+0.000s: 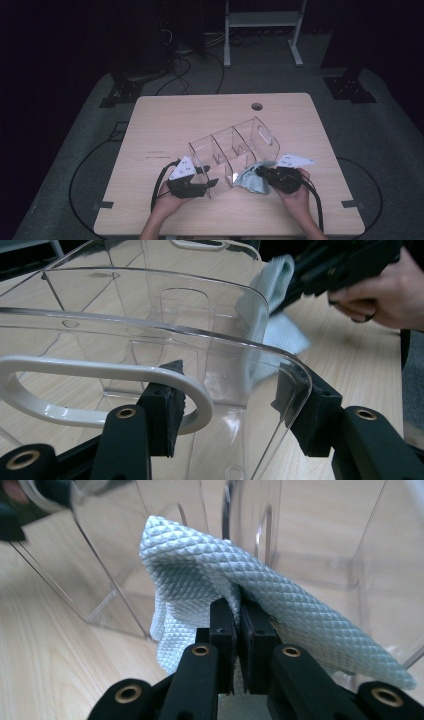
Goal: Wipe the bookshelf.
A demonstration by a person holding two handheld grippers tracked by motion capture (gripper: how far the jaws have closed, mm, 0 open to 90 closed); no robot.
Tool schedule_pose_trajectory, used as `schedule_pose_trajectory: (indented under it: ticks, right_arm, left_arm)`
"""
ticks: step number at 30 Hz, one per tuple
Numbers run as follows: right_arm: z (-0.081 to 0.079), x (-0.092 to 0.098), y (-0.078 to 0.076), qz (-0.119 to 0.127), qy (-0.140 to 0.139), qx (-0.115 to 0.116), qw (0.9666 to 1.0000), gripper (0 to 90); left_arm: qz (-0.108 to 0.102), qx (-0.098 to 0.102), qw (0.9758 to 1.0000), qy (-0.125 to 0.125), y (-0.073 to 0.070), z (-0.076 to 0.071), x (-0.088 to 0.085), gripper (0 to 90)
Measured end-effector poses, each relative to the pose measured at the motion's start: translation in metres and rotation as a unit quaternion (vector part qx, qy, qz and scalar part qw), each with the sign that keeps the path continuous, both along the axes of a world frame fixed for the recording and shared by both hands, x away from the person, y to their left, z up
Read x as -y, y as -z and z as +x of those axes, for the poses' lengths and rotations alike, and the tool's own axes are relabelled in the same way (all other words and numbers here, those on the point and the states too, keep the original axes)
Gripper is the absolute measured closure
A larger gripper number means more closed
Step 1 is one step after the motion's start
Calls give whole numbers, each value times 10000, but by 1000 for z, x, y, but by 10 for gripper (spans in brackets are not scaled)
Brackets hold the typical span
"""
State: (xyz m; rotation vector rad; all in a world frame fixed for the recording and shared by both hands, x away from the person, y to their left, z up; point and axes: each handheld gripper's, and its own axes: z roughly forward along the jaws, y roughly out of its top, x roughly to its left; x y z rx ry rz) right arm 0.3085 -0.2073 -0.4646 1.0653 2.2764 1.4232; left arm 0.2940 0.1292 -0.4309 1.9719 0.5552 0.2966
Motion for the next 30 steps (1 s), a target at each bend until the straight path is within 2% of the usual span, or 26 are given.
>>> schedule_pose_trajectory:
  ticks: [3, 6, 8, 15, 17, 22, 24, 28, 30]
  right_arm:
    - [1, 0, 2, 11, 0, -64, 10000, 849]
    - [-1, 1, -8, 176, 21, 77, 9998, 849]
    - [-2, 1, -11, 151, 20, 142, 9998, 849]
    - [1, 0, 7, 26, -4, -109, 9999, 849]
    - [1, 0, 7, -10, -9, -80, 10000, 849]
    - [0, 3, -3, 133, 31, 67, 9999, 849]
    - [0, 3, -1, 160, 22, 40, 9999, 849]
    - [1, 2, 8, 56, 22, -98, 9999, 849]
    - [1, 2, 8, 38, 30, -66, 10000, 849]
  left_arm:
    - [-1, 7, 10000, 6, 0, 0, 0, 457]
    - [-4, 10, 10000, 7, 0, 0, 0, 457]
    - [8, 4, 10000, 9, 0, 0, 0, 458]
    - [21, 18, 10000, 3, 0, -1, 0, 457]
    - [22, 18, 10000, 5, 0, -1, 0, 457]
    - [30, 14, 10000, 20, -1, 0, 0, 457]
    - [35, 26, 10000, 19, 0, -1, 0, 457]
    - [53, 30, 10000, 11, 0, -1, 0, 457]
    - [42, 28, 10000, 14, -1, -1, 0, 457]
